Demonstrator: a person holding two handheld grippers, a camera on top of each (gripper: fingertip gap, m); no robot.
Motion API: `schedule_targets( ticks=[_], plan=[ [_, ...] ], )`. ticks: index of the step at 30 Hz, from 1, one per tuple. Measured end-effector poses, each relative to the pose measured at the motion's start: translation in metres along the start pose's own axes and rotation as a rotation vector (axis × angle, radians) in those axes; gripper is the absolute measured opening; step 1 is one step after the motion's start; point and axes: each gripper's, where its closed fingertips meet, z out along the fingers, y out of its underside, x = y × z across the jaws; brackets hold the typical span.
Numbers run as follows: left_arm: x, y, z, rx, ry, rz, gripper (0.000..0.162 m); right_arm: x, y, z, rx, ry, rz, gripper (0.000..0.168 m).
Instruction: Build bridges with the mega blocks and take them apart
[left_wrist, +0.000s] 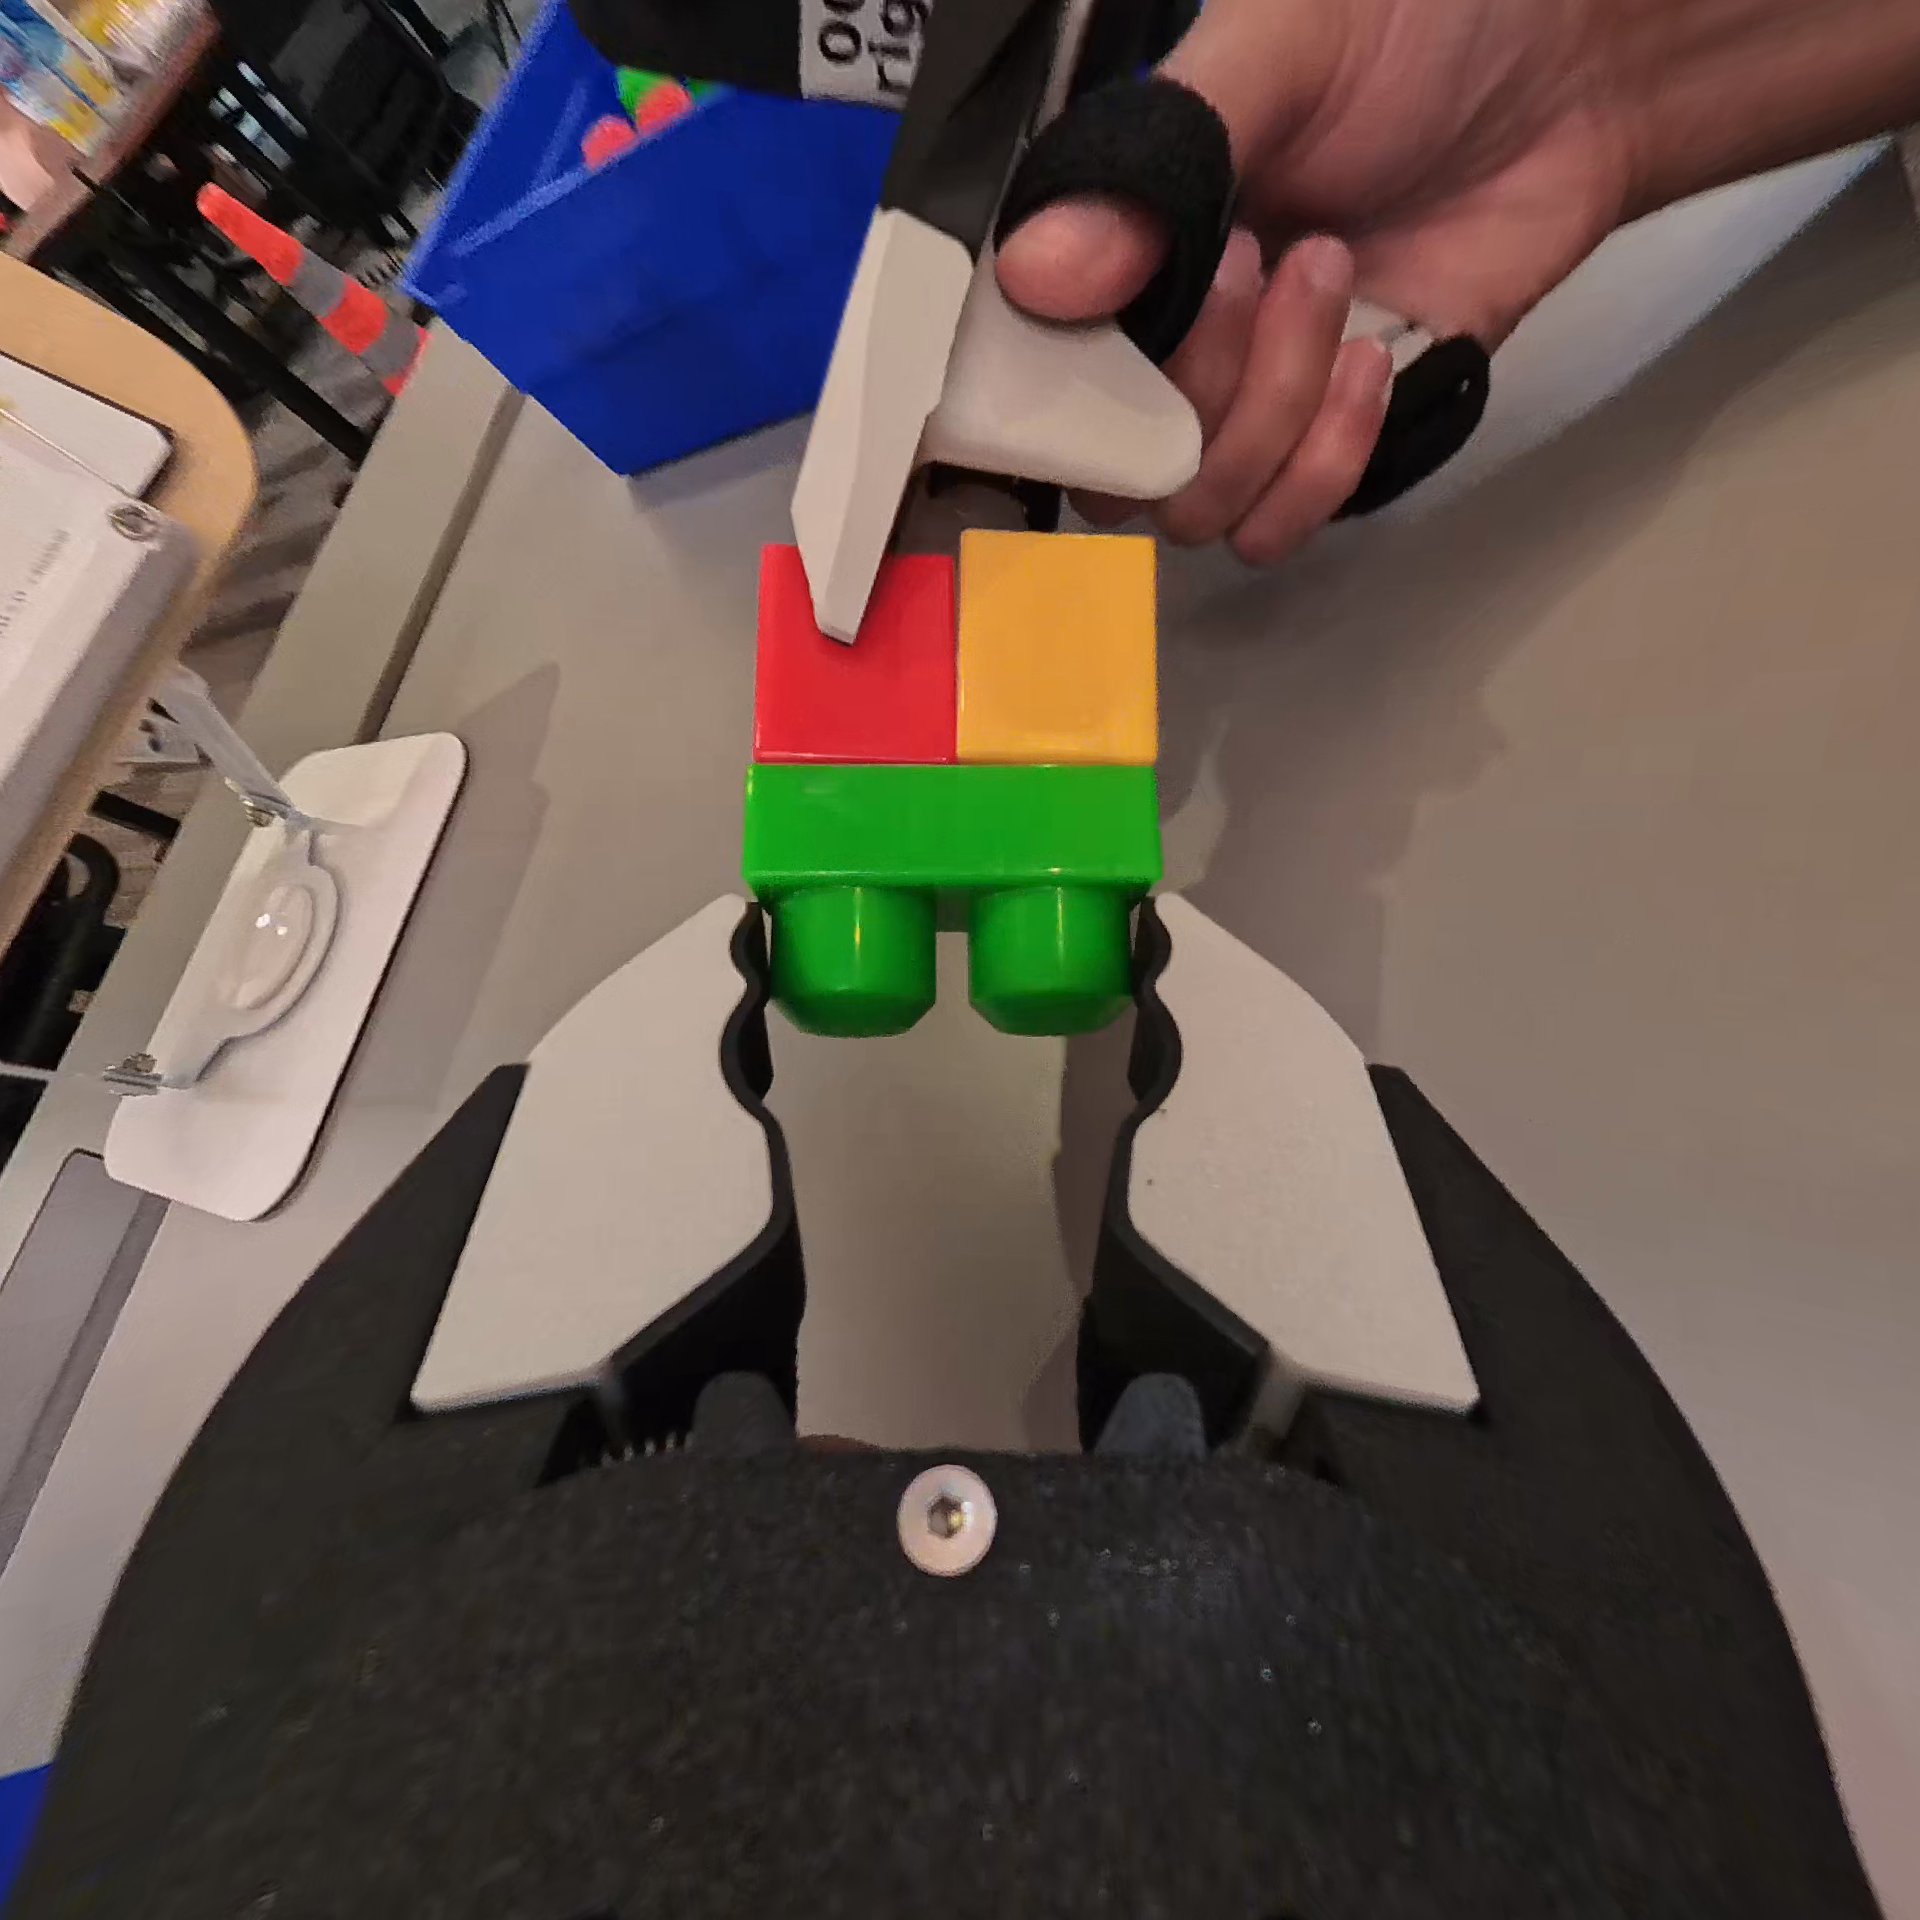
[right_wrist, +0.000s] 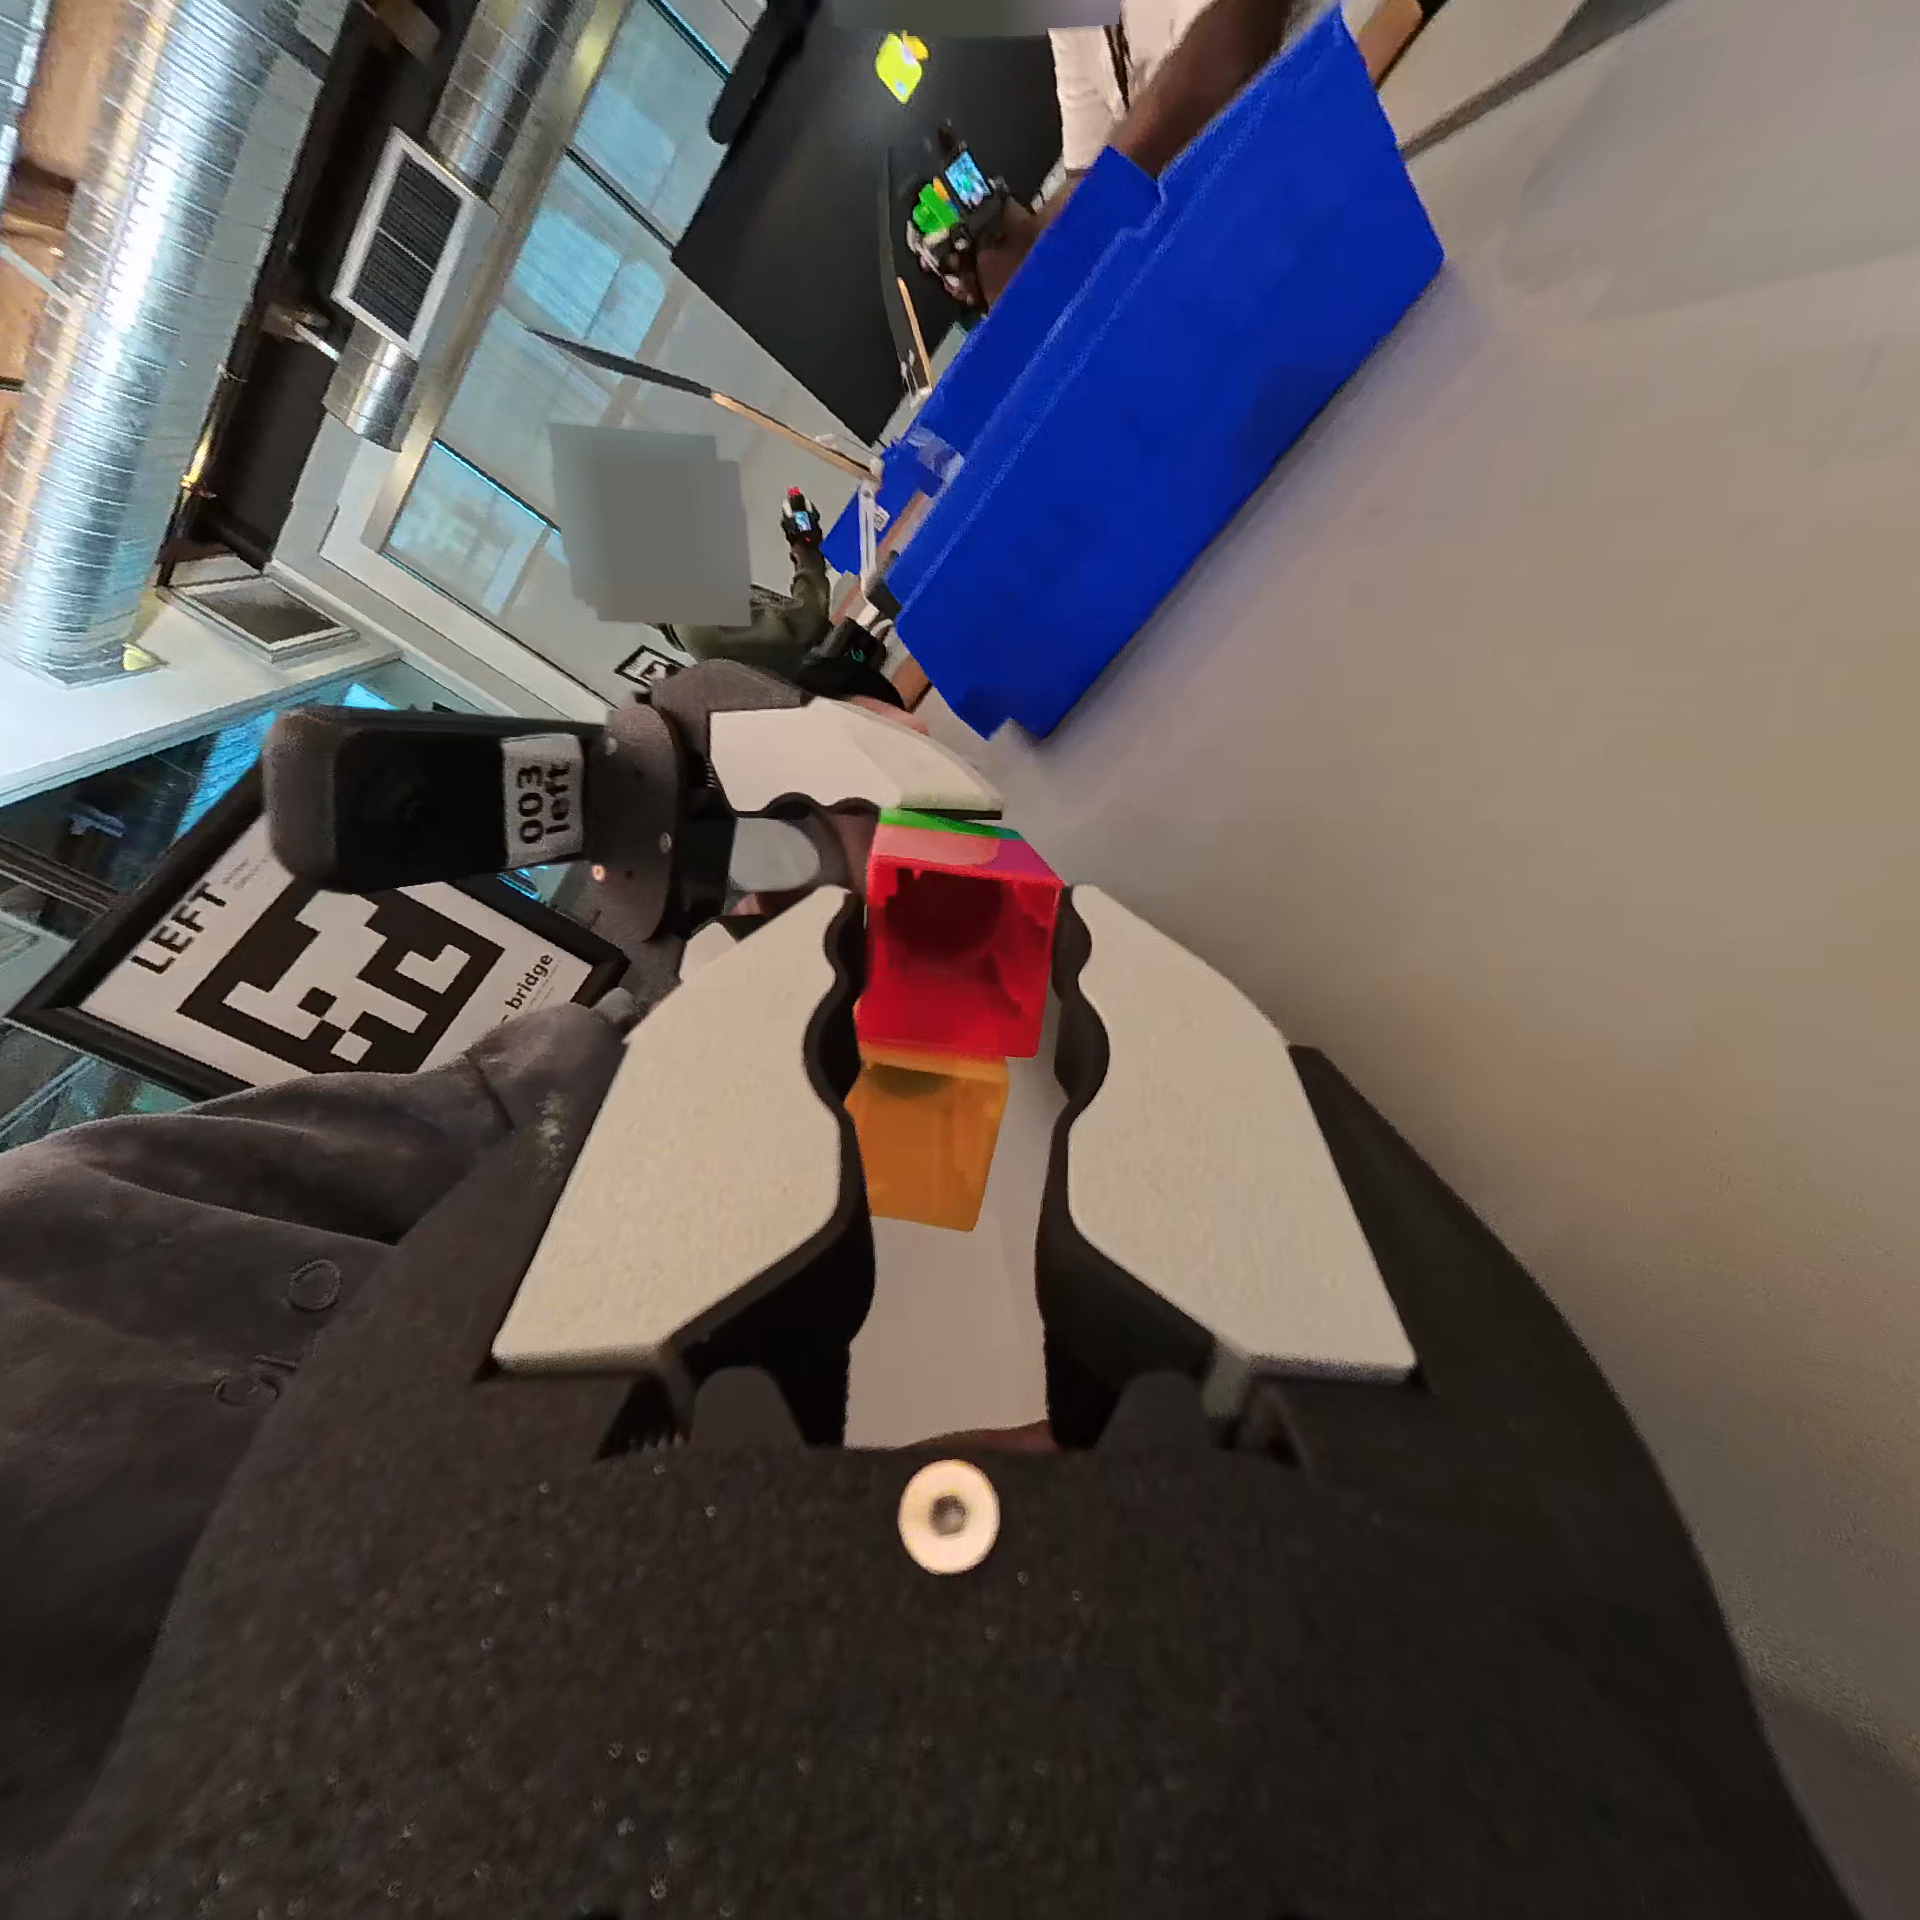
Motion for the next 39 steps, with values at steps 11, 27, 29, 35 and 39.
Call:
schedule_targets(
  ticks=[11,27,29,35,39],
  plan=[
    [-0.020,-0.019,-0.022,0.402,0.312,-0.858,0.081,-0.016,-0.022,-0.014,0.170,-0.070,-0.056,0.034],
    [-0.019,-0.036,-0.027,0.600,0.521,-1.071,0.035,-0.028,-0.011,0.004,0.139,-0.082,-0.204,0.043],
    [-0.027,-0.031,-0.033,0.606,0.476,-1.028,0.035,-0.025,-0.013,0.000,0.127,-0.070,-0.200,0.057],
    [-0.054,-0.023,-0.049,0.713,0.370,-1.028,0.035,-0.016,-0.004,0.005,0.117,-0.014,-0.225,0.062],
    [-0.051,-0.030,-0.044,0.746,0.432,-1.068,0.035,-0.016,-0.002,0.018,0.102,-0.020,-0.235,0.062]
  ],
)
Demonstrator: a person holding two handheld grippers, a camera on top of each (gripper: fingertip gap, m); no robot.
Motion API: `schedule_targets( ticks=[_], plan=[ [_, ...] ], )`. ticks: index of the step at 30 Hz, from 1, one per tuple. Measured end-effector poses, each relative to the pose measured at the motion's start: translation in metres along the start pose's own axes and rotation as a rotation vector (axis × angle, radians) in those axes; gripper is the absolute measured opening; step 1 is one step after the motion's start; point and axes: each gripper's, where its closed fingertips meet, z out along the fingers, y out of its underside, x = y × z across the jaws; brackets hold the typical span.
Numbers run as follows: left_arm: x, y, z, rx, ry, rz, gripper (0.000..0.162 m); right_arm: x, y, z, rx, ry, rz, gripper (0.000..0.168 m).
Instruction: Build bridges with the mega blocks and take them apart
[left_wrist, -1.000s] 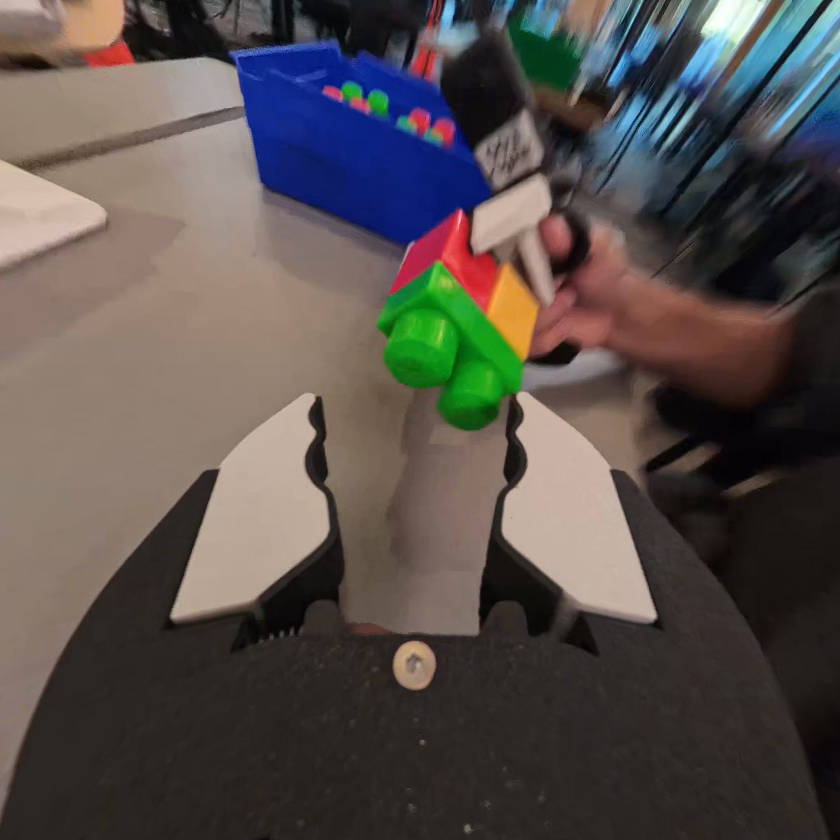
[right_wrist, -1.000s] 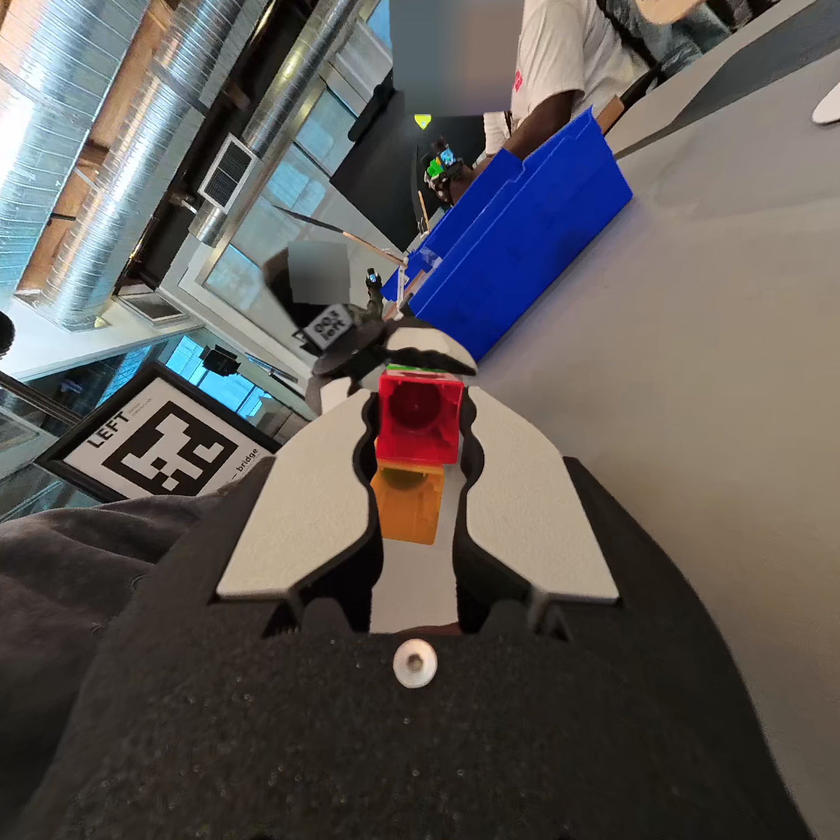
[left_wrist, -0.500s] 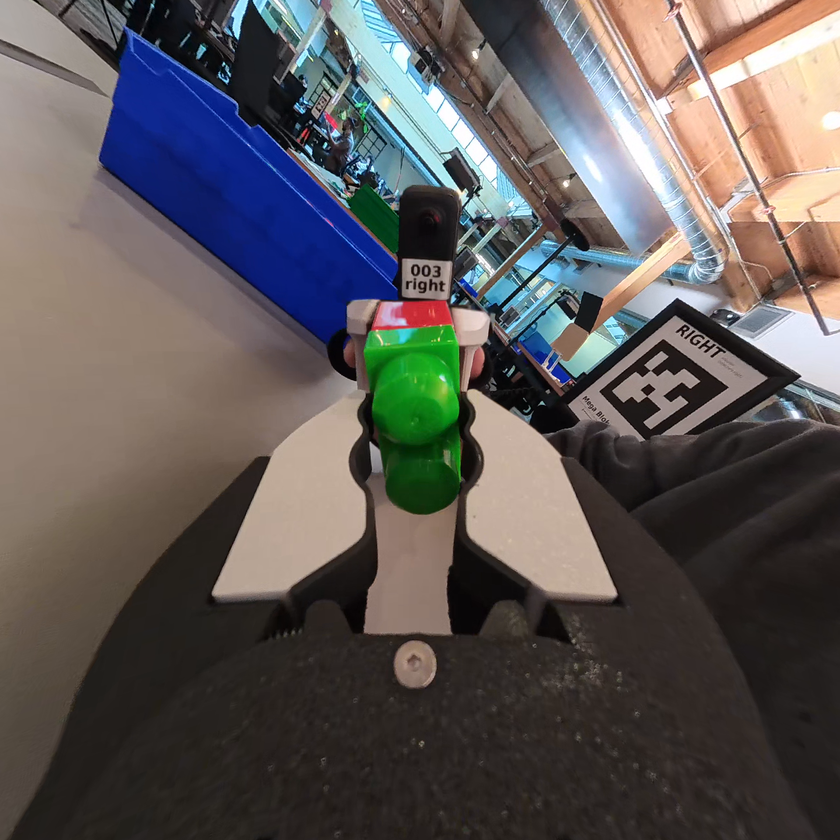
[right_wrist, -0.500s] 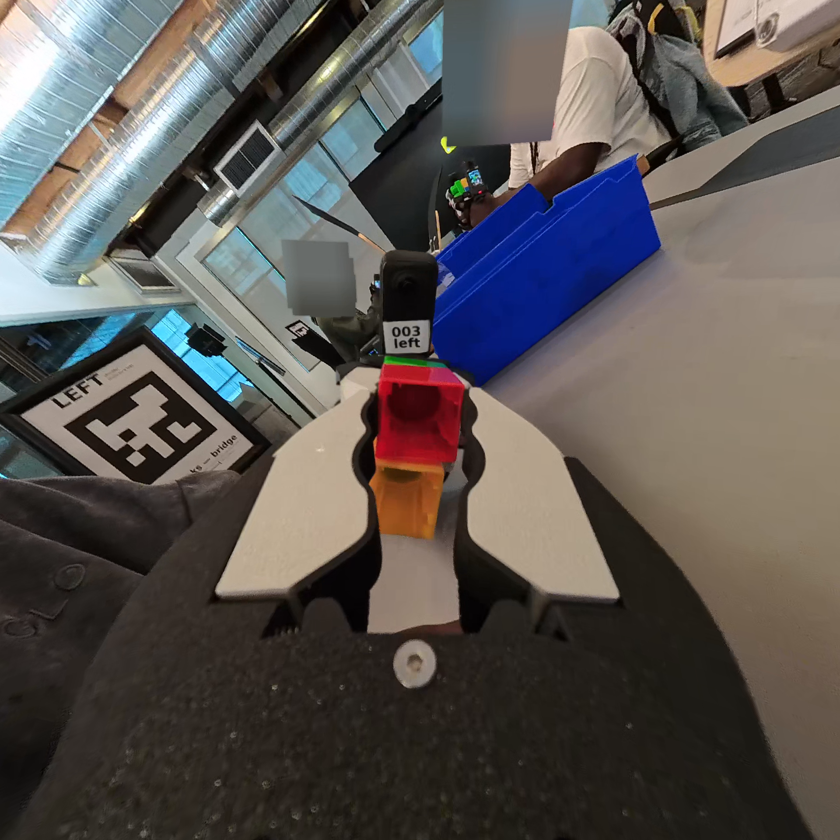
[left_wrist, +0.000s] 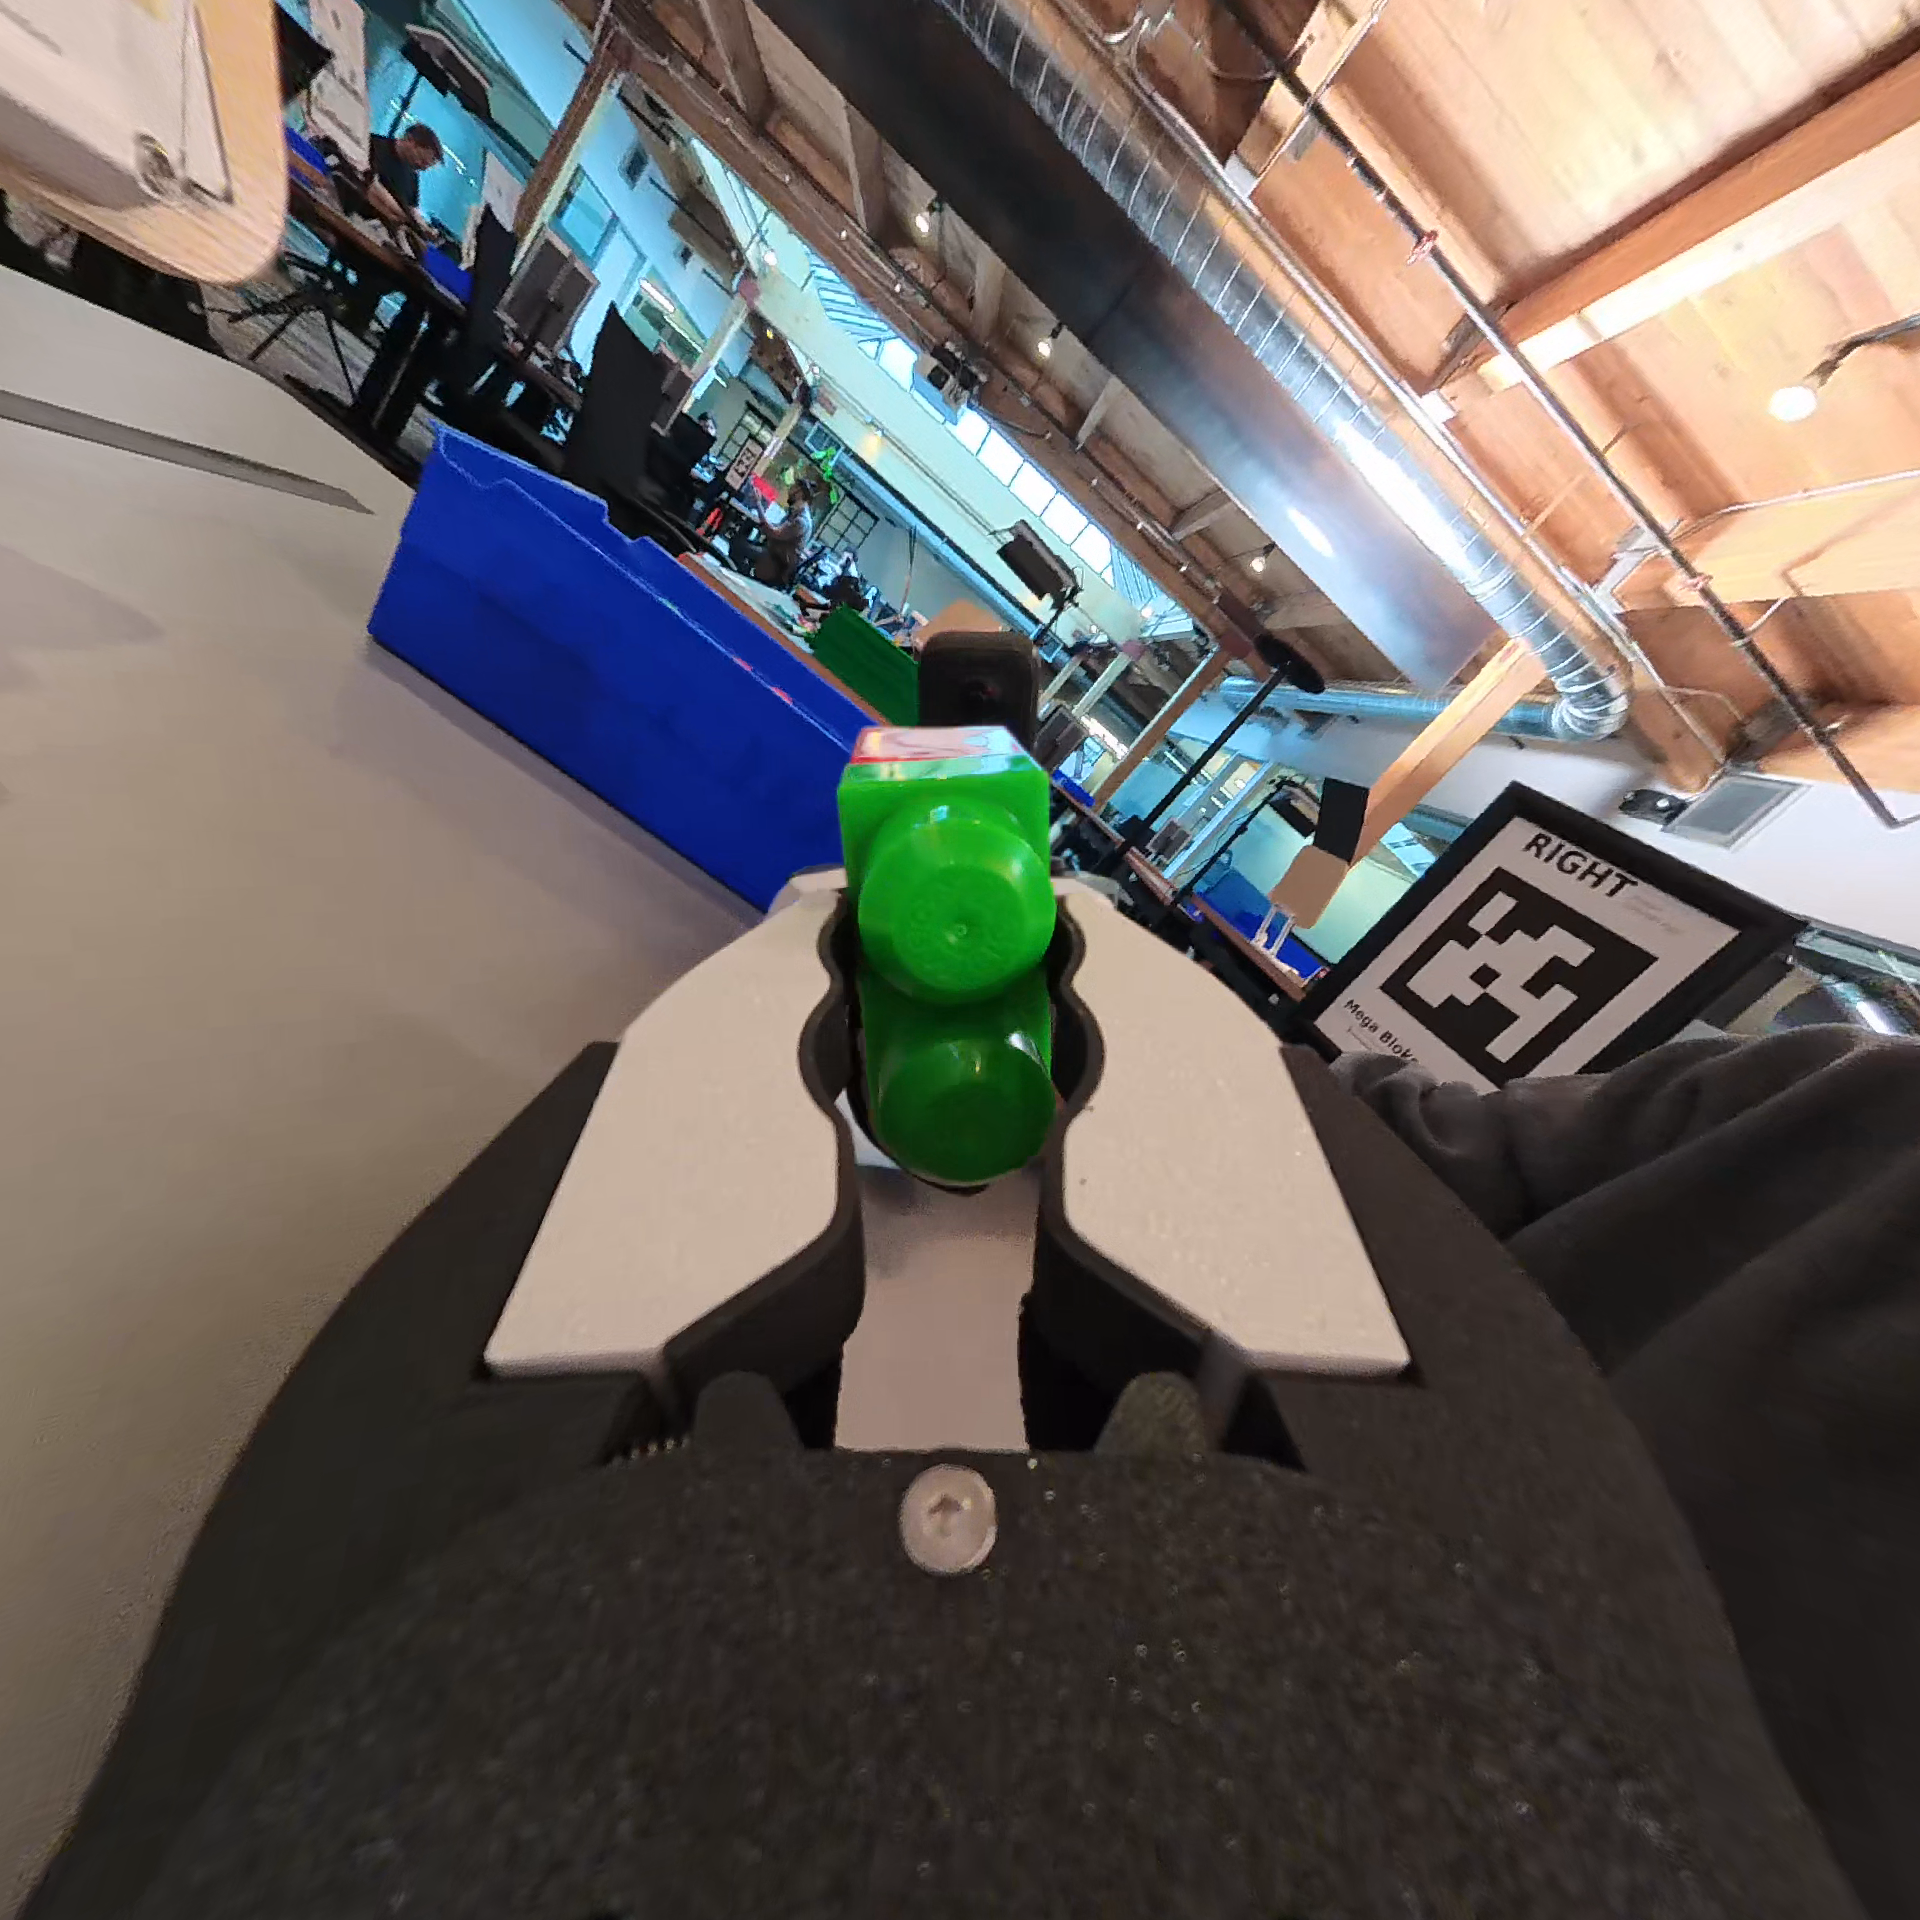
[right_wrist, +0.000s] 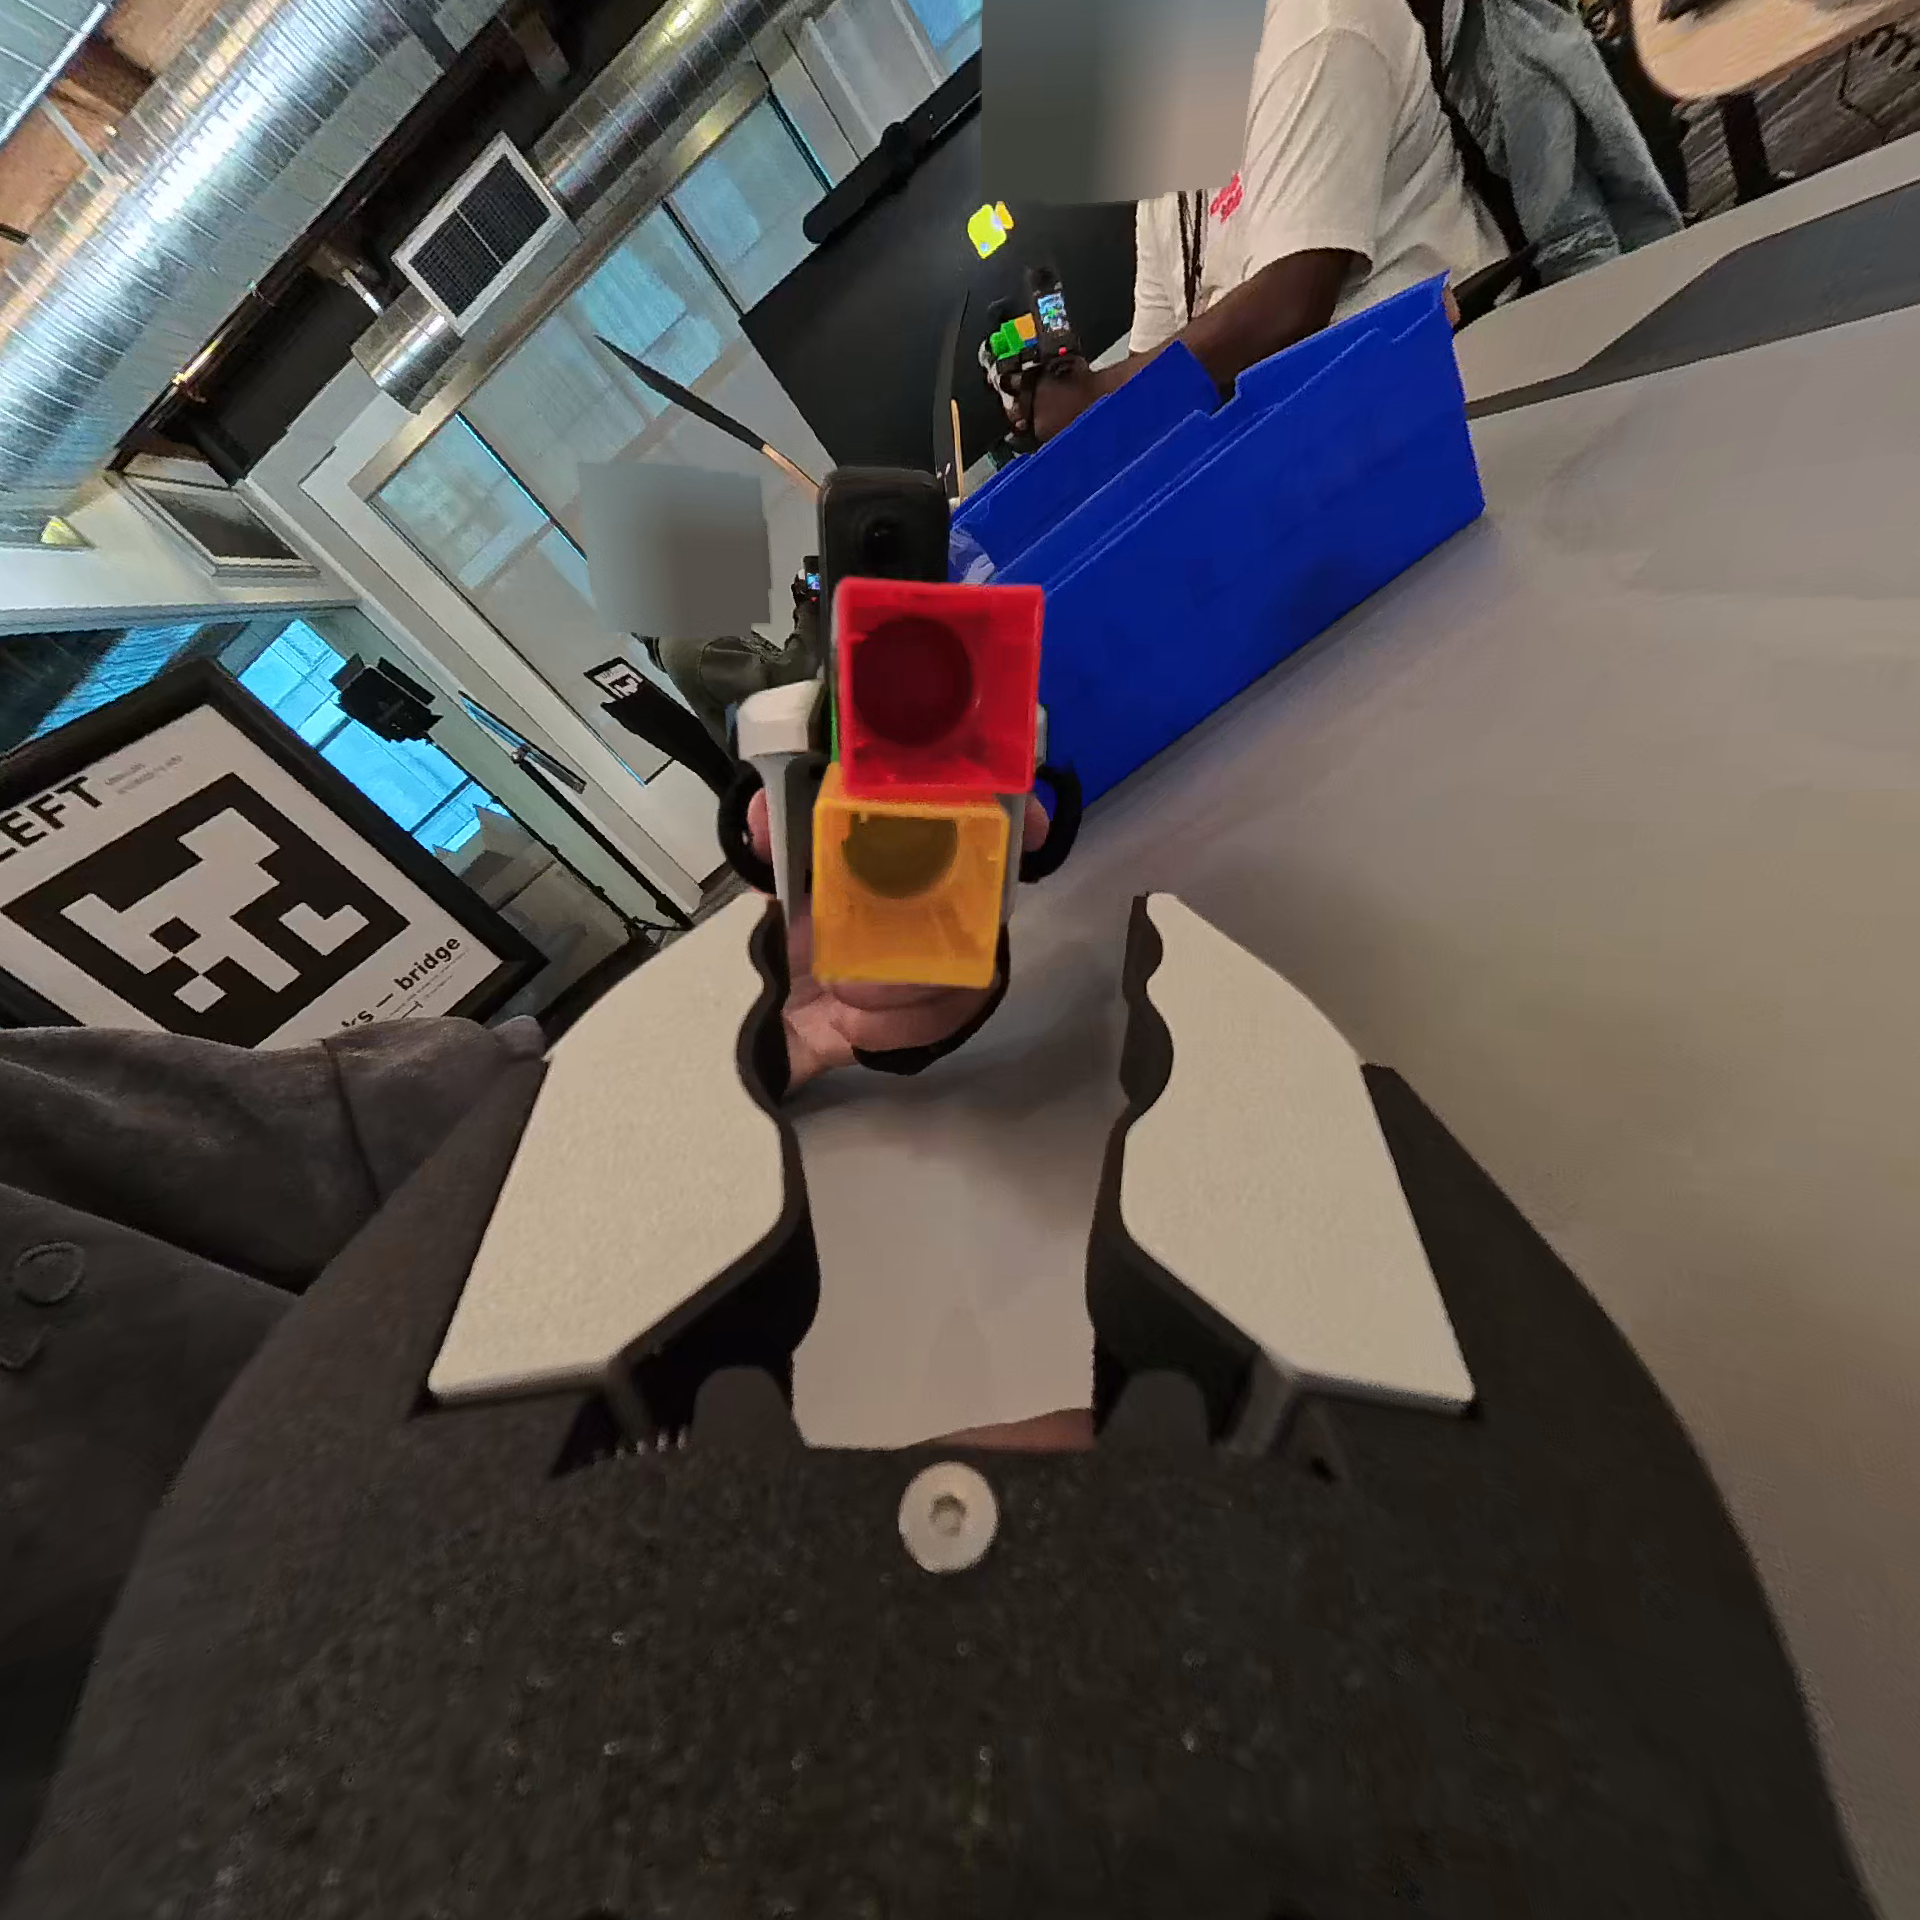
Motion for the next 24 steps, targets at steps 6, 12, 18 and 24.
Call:
schedule_targets(
  ticks=[6,12,18,24],
  plan=[
    [0.001,0.011,0.010,-0.052,-0.015,0.038,0.035,-0.009,0.001,0.001,-0.011,-0.078,0.031,0.035],
    [0.005,0.009,0.009,-0.038,0.004,0.051,0.035,-0.013,-0.001,0.002,-0.029,-0.087,0.052,0.035],
    [0.010,0.011,0.011,-0.018,0.020,0.050,0.035,-0.017,-0.001,0.000,-0.041,-0.094,0.040,0.034],
    [0.011,0.011,0.012,-0.009,0.020,0.059,0.035,-0.018,-0.001,0.000,-0.046,-0.089,0.037,0.034]
  ],
)
